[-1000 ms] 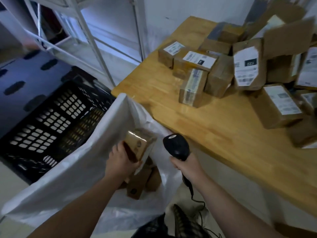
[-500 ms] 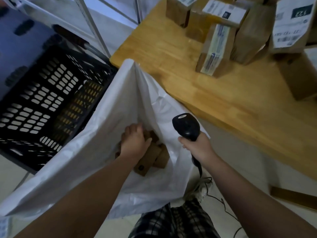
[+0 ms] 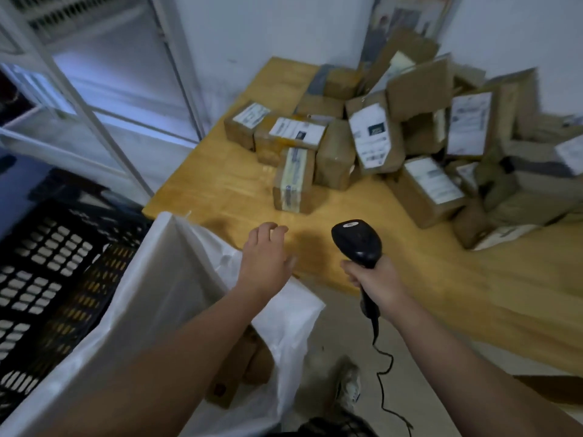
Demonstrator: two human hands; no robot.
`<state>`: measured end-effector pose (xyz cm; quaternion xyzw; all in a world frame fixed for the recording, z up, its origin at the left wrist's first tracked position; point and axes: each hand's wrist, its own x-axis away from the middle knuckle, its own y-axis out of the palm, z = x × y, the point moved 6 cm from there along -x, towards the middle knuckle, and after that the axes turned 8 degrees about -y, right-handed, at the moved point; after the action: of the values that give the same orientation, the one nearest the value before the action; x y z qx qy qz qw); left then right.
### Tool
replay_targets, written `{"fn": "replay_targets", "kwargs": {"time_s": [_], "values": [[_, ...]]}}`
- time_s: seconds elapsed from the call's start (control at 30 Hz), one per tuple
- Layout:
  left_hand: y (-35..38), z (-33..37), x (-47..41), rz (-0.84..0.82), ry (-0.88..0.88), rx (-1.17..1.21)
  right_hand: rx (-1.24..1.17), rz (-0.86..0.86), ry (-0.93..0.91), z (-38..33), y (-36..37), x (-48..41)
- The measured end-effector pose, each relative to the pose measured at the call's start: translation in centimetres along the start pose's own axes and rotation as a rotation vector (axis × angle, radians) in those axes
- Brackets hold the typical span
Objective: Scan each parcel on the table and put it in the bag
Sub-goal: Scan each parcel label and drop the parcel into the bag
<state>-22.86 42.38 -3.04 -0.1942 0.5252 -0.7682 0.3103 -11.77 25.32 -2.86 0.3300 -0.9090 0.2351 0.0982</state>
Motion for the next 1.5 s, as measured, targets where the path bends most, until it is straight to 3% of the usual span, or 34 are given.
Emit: {"fn": "replay_targets", "kwargs": {"time_s": [0.13,0.33,0.5,0.67,0.73,0.87,1.0,1.13,1.3,1.4,1.5], "values": [[-0.9,4.0,-5.3,0.011,-0.076,-0.01,-0.089,0.011,-0.076,-2.7,-4.9,-3.1],[-1.3,5.7,-15.3,-0.137,-0.382,-0.059,-0.175,0.029,-0.076,-4.0,-9.2,-8.4],[1.6,4.5,-16.8,-0.174,-0.544,-0.07,-0.172,-0.053,-0.042,-4.0,-9.0,-10.9],[1.9,3.0,-16.1,-0.122,-0.579,-0.096,-0.141,-0.108,-0.026,-4.1,-8.1,-12.5],[1.7,2.1,-14.6,-0.106,-0.644,0.043,-0.157,-0.123,0.007,-4.0,-7.8,-12.7],[0.4,2.3,-9.4,-0.005,-0.767,0.555,-0.342,-0.135,0.016,-6.4,-7.7,-11.9],[-2.6,6.0,-8.2,0.11,-0.453,0.637,-0.398,-0.123,-0.08,-10.4,-8.6,-11.7],[-4.9,10.5,-11.0,0.094,-0.014,0.337,-0.435,-0.031,-0.074,-12.1,-10.9,-11.8],[-5.5,15.5,-11.7,0.387,0.566,-0.064,-0.552,0.017,-0.011,-12.5,-13.3,-11.4],[-5.2,16.4,-11.7,0.523,0.758,-0.163,-0.618,0.041,-0.033,-12.1,-14.1,-11.0],[-5.1,16.9,-12.2,0.461,0.789,-0.08,-0.618,0.087,-0.144,-11.3,-14.4,-10.9]]}}
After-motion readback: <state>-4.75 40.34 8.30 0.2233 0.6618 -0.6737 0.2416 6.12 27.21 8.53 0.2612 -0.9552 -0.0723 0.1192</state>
